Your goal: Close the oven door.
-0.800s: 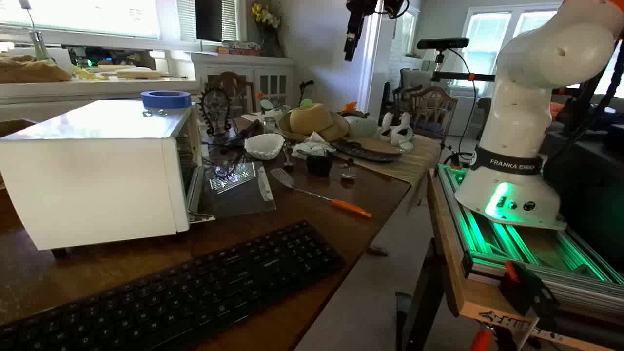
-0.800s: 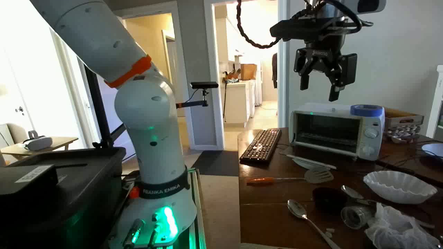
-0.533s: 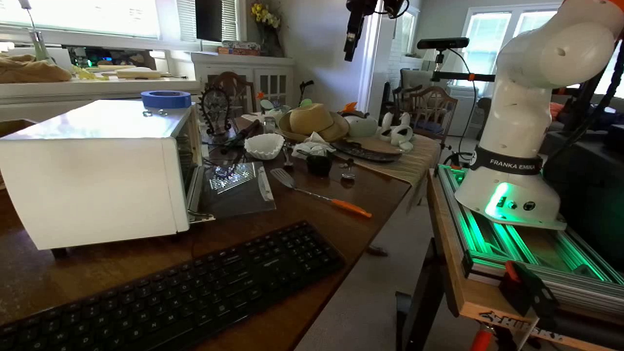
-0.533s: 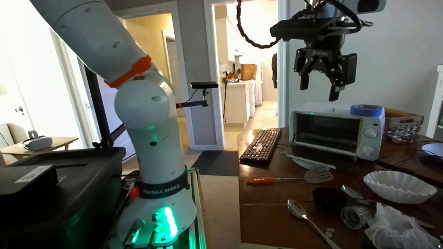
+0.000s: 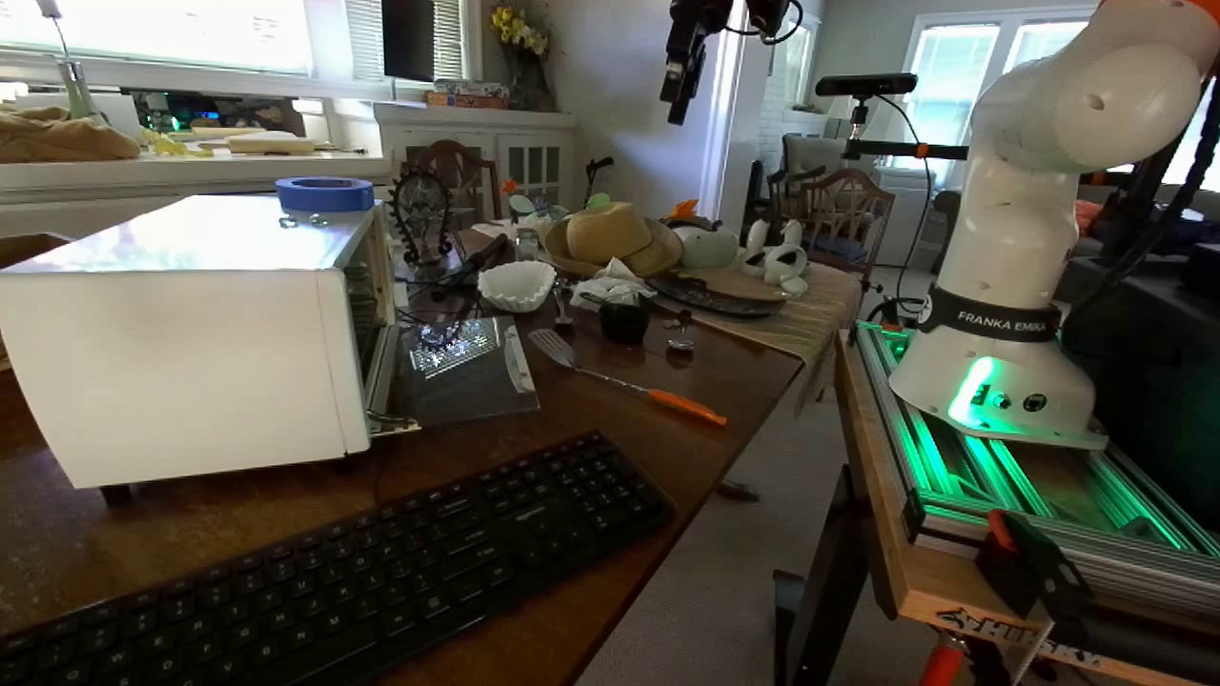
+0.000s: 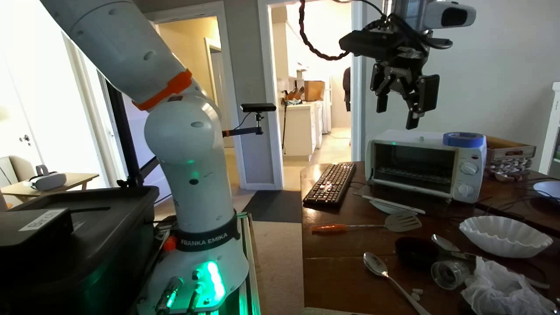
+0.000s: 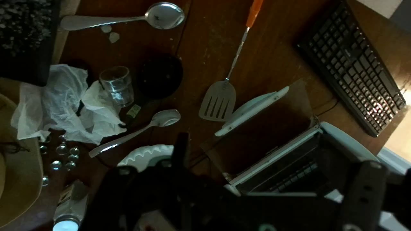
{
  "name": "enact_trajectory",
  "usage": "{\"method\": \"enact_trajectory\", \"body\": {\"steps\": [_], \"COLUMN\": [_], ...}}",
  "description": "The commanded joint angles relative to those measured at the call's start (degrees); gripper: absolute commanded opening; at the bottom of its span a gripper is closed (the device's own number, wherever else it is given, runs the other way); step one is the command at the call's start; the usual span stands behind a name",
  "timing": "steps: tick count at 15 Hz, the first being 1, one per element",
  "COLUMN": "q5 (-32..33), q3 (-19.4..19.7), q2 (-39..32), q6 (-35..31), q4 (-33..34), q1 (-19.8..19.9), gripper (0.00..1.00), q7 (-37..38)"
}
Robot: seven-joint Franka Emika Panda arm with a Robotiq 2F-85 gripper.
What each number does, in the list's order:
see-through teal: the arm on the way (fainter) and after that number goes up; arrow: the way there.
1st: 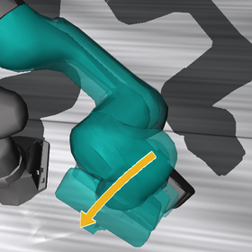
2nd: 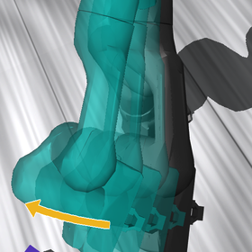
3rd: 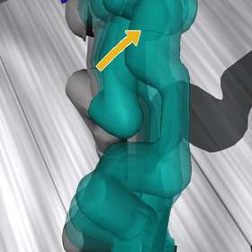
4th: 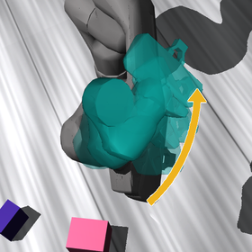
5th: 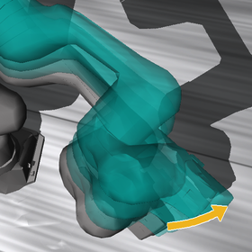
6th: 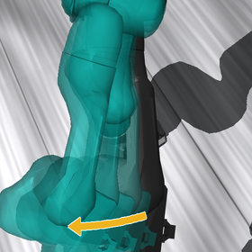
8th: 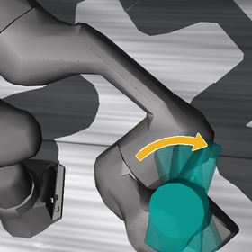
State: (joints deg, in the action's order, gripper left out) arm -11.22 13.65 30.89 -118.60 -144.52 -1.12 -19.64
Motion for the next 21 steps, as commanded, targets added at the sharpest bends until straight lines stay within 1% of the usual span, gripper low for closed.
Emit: {"method": "enact_trajectory", "body": {"steps": [1,3,4,5,6,7,10,11,14,16,17,18,19,21], "q5": [-5.9,-6.8,-7.3,-7.5,-8.1,-9.3,-12.0,-13.5,-18.7,-24.0,-29.0,-22.7,-25.2,-26.7], "q3": [-4.4,-7.1,-8.3,-9.6,-10.8,-11.8,-15.2,-16.1,-17.9,-17.8,-16.8,-17.7,-17.9,-18.1], "q2": [-2.1,-3.5,-4.1,-5.0,-5.8,-6.7,-10.1,-11.4,-15.6,-19.0,-20.8,-17.3,-18.8,-20.4], "q6": [-6.7,-10.0,-11.7,-13.4,-14.9,-16.6,-23.3,-26.6,-36.7,-42.6,-45.0,-40.3,-42.3,-43.9], "q4": [-2.4,-3.4,-4.0,-4.6,-5.1,-5.4,-6.8,-7.5,-9.5,-10.1,-9.9,-9.9,-10.1,-10.0], "q1": [0.6,1.1,1.1,1.2,1.1,0.7,0.3,-0.2,-2.0,-4.6,-7.1,-3.8,-4.8,-5.7], "gripper": [0.73,0.58,0.49,0.42,0.33,0.27,0.02,0.0,0.0,0.0,0.0,0.01,0.01,0.01], "q7": [9.9,16.8,20.2,23.8,27.3,30.5,40.0,42.4,46.6,45.9,42.6,45.1,44.2,44.0]}}
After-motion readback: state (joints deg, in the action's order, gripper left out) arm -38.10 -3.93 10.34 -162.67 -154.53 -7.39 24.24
